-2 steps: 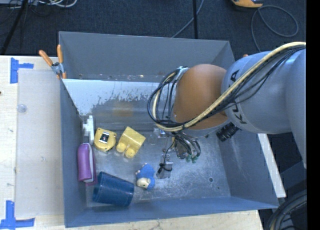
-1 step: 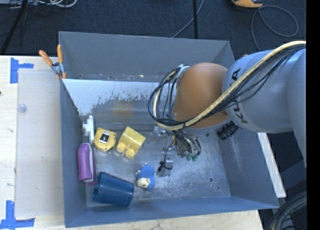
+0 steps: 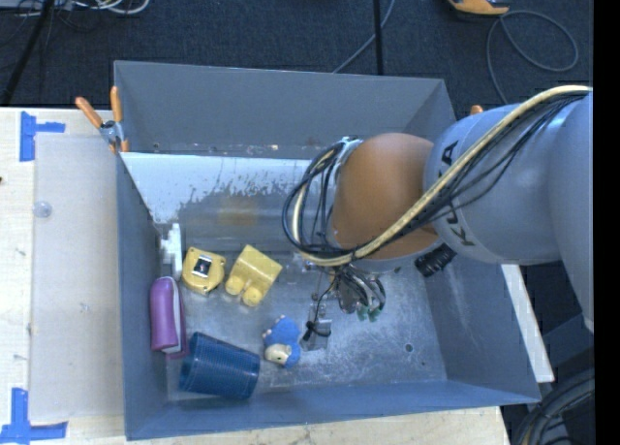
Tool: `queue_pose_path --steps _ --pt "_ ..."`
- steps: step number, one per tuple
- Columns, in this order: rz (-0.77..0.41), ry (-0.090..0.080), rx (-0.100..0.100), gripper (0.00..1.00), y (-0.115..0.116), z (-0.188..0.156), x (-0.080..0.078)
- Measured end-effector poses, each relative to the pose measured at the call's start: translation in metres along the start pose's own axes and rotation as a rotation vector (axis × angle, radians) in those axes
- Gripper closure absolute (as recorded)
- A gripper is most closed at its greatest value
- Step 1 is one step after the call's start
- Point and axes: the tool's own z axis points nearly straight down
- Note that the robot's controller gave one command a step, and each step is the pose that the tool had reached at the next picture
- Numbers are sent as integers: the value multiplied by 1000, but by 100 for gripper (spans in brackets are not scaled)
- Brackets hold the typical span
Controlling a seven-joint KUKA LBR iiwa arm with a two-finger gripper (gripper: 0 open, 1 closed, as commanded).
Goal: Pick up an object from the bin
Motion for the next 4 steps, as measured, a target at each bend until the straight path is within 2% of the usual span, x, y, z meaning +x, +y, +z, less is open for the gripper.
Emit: queue_pose_path --steps 1,2,4 --pt "-218 10 -1 0 17 28 9" --pt "-443 -5 0 100 2 67 -3" --pt "-439 -6 0 100 2 66 -4"
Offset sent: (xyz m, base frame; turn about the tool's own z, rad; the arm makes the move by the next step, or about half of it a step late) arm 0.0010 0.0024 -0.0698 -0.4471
